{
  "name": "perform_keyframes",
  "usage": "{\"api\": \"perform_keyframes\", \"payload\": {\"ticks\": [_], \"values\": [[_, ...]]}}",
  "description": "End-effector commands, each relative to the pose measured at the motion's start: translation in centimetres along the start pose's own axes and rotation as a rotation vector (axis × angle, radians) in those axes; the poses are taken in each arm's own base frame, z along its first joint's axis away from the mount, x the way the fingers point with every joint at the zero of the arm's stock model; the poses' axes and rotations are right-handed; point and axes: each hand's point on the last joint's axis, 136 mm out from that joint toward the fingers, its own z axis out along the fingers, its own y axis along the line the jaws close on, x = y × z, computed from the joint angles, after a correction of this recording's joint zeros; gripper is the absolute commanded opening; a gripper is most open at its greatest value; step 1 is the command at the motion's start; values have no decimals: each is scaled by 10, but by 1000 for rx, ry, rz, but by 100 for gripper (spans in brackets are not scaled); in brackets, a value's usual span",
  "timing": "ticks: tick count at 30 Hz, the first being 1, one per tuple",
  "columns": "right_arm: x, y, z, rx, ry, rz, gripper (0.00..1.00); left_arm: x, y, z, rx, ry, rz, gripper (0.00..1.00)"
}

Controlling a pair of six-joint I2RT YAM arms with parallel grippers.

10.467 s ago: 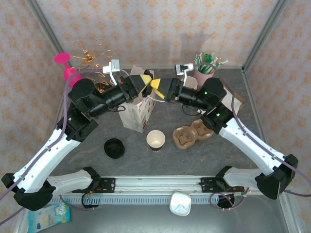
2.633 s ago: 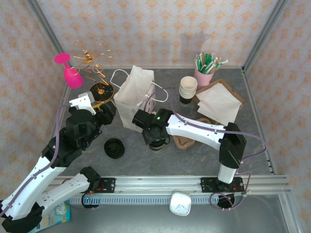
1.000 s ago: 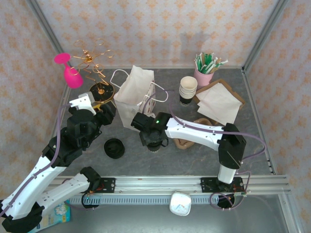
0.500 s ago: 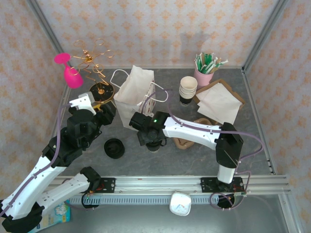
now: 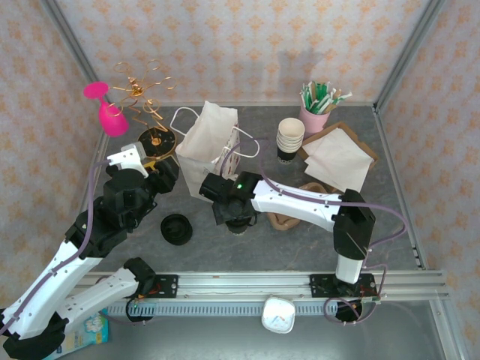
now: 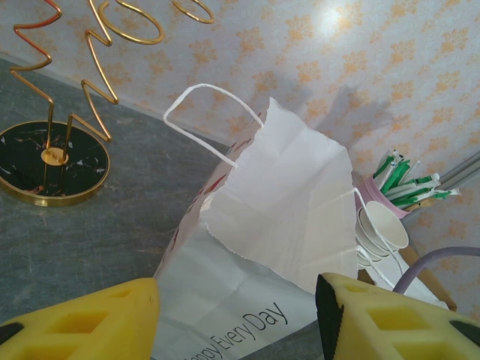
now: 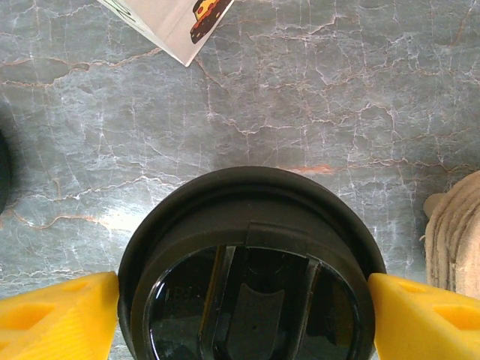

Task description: Pack the takeout coffee

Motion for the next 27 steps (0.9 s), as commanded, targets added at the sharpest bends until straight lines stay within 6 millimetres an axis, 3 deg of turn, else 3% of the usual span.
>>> {"api": "perform_keyframes", "payload": {"ticks": [1, 6, 27], "values": [[-6, -5, -11, 36, -32, 26, 83, -9, 2, -2, -18, -31, 8, 57], [-4, -7, -14, 40, -35, 46, 83, -10, 2, -3, -17, -32, 9, 57], [11, -13, 9, 56, -11, 45, 72, -10, -3, -2, 4, -28, -1, 58]]}}
